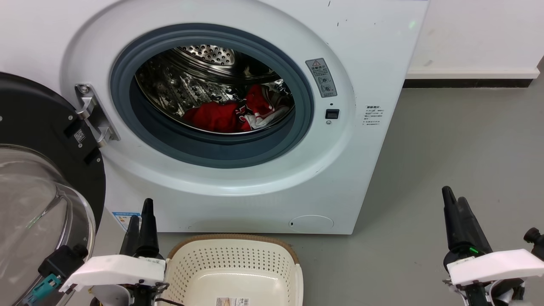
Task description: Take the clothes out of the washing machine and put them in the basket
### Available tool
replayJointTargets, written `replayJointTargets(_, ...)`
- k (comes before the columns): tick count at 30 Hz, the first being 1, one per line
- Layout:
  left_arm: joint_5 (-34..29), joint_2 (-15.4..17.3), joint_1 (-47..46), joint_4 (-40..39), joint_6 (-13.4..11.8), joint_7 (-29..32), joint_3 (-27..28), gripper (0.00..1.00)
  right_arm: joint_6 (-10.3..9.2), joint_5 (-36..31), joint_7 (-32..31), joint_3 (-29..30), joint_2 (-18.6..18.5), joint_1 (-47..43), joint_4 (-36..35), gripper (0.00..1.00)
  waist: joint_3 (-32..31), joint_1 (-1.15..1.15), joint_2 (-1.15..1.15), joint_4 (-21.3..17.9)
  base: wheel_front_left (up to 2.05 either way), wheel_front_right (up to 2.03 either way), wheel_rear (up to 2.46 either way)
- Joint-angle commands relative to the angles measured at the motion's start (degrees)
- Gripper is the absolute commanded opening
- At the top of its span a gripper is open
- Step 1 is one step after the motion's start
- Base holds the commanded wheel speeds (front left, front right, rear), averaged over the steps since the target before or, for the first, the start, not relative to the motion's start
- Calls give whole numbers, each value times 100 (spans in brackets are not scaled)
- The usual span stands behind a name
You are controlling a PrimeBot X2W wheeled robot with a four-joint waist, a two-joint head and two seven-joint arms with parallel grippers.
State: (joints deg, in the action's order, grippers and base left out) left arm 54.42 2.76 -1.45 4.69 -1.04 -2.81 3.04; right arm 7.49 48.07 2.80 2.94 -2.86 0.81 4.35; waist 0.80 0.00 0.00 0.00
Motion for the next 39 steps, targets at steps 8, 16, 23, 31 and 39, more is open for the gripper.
replayJointTargets(8,-789,12,43,-245,-123,-189,-79,100,0,-882,190,-70,-9,-62,-329,100,3,0,0,-5,0,0,0)
replayJointTargets(16,-1417,13,136,-359,-208,-333,-179,100,0,-1560,336,-93,-8,-162,-485,100,1,0,0,-7,0,0,0)
replayJointTargets(23,-1901,13,202,-456,-202,-454,-229,100,0,-2096,451,-128,-7,-239,-584,100,-1,0,0,-10,0,0,0)
replayJointTargets(31,-2396,14,306,-481,-215,-577,-276,100,0,-2620,580,-170,-7,-333,-686,100,-10,0,0,-9,0,0,0)
replayJointTargets(39,-2870,14,397,-492,-256,-693,-315,100,0,-3116,701,-187,-6,-418,-777,100,-13,0,0,-6,0,0,0)
